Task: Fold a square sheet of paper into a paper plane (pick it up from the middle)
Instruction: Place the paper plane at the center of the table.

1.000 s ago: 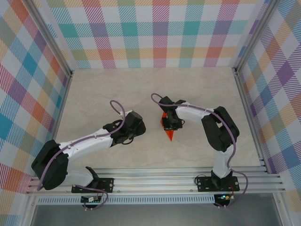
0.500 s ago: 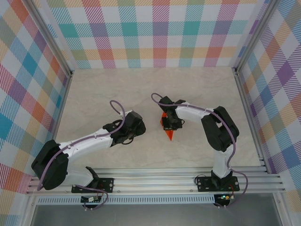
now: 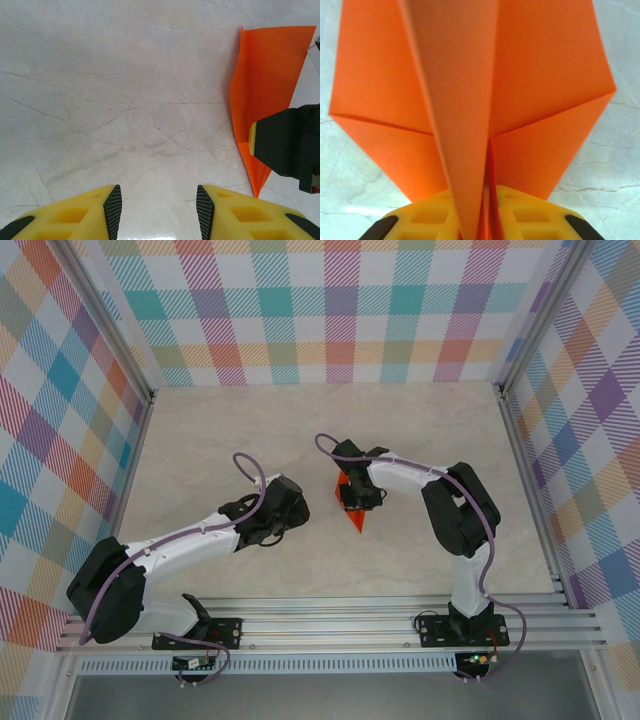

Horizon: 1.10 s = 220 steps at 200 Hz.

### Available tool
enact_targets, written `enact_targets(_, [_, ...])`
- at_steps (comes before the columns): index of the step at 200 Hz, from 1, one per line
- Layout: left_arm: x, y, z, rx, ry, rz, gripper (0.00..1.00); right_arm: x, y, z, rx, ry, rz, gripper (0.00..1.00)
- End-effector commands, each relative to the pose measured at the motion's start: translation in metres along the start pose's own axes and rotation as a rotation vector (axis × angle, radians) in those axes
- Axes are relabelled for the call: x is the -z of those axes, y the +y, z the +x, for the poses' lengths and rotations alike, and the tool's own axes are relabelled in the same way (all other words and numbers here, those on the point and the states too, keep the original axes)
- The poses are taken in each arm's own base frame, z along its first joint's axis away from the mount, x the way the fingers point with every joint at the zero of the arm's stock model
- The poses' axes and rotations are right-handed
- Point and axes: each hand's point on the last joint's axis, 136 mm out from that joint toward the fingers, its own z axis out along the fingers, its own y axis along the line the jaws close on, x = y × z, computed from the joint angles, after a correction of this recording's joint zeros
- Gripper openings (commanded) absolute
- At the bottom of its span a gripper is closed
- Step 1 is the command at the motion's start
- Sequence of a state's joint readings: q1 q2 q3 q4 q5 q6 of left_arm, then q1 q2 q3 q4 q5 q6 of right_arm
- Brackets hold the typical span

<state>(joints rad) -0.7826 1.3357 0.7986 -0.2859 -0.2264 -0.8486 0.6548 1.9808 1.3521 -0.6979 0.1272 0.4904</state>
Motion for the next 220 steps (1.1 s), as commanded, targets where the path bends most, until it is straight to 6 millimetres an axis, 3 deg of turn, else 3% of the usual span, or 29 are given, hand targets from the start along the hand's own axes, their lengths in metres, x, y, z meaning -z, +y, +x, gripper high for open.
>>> enact_targets(1, [-0.002, 0.009, 0.001, 0.008, 0.003, -0.028, 0.46, -0.002, -0.004, -0.003, -0.003, 0.007, 0.044, 0.26])
enact_targets(46, [-0.003, 0.008, 0.001, 0.006, 0.007, -0.028, 0.46, -0.006, 0.004, -0.015, -0.004, 0.014, 0.040, 0.24])
enact_targets(69, [-0.003, 0.010, 0.002, 0.005, 0.007, -0.034, 0.46, -0.015, 0.005, -0.011, -0.018, 0.050, 0.044, 0.22])
enact_targets(84, [-0.003, 0.010, 0.002, 0.002, 0.007, -0.036, 0.46, -0.011, 0.008, -0.011, -0.027, 0.049, 0.029, 0.24])
enact_targets(143, [0.006, 0.018, -0.006, -0.025, -0.032, -0.062, 0.46, 0.067, 0.015, -0.030, -0.003, -0.107, -0.047, 0.54])
enact_targets(184, [0.010, 0.020, -0.011, -0.029, -0.051, -0.066, 0.47, 0.105, 0.013, -0.033, 0.013, -0.187, -0.072, 0.61])
enact_targets(202, [0.012, 0.021, -0.013, -0.040, -0.061, -0.071, 0.48, 0.130, 0.003, -0.037, 0.016, -0.281, -0.054, 0.64])
enact_targets(220, [0.015, 0.025, -0.018, -0.058, -0.084, -0.090, 0.49, 0.160, -0.019, -0.042, 0.008, -0.424, 0.008, 0.71])
